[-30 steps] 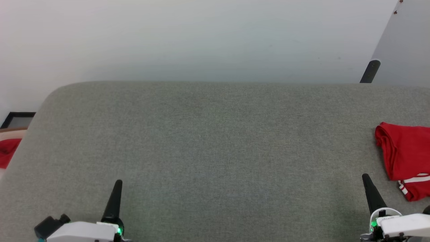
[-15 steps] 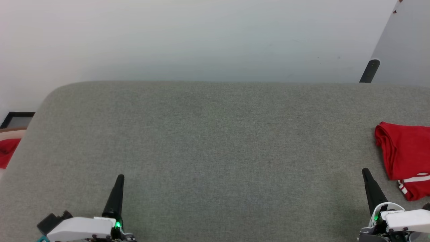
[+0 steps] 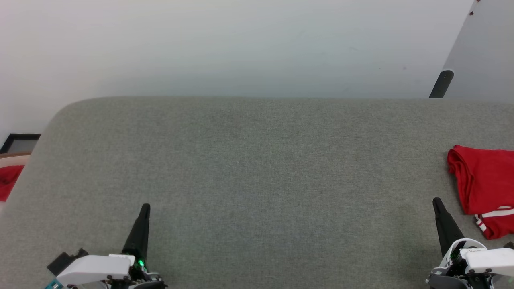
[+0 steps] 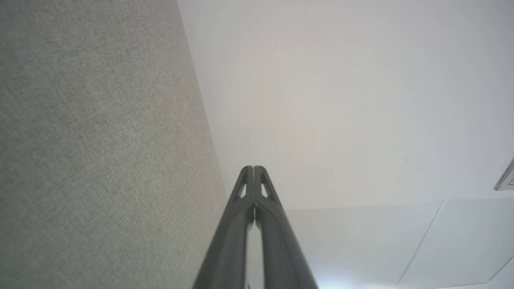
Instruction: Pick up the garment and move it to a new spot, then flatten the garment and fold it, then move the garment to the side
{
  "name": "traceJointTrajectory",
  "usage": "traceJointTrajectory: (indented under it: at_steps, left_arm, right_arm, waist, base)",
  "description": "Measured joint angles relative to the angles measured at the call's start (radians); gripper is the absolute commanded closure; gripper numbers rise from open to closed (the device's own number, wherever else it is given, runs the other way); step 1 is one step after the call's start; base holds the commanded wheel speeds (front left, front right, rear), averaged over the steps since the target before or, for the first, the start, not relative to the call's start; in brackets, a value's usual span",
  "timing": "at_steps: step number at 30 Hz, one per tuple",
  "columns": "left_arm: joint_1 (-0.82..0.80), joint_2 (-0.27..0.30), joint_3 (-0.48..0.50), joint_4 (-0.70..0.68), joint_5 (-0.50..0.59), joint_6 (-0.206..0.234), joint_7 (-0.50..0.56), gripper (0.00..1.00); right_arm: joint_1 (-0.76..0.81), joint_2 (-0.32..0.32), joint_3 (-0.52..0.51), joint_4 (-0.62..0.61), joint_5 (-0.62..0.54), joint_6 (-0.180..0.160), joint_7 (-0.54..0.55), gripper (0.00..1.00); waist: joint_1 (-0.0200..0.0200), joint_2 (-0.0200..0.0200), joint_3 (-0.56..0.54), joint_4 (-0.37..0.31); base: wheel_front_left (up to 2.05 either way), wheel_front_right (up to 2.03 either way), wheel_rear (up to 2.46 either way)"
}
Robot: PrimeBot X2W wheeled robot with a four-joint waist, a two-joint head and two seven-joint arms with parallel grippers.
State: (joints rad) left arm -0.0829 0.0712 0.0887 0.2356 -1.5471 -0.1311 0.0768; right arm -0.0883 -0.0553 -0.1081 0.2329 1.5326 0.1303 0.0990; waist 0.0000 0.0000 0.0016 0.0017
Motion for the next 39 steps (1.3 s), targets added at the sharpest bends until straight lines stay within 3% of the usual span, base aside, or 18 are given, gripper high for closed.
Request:
traceJointTrajectory:
  at_steps: [14, 39]
  left_arm:
    - [-0.021, -0.01, 0.009, 0.009, -0.076, 0.0, 0.026, 1.0]
    - [-0.021, -0.013, 0.014, 0.01, -0.076, 0.0, 0.029, 1.0]
  right_arm:
    - [-0.013, 0.002, -0.005, 0.013, 0.079, 0.0, 0.015, 1.0]
    - [-0.02, 0.003, -0.006, 0.013, 0.079, 0.0, 0.015, 1.0]
  waist:
    - [0.0, 0.0, 0.002, -0.002]
    - [0.0, 0.0, 0.002, -0.002]
  base:
    - [0.0, 0.0, 0.0]
    - [0.0, 0.0, 0.0]
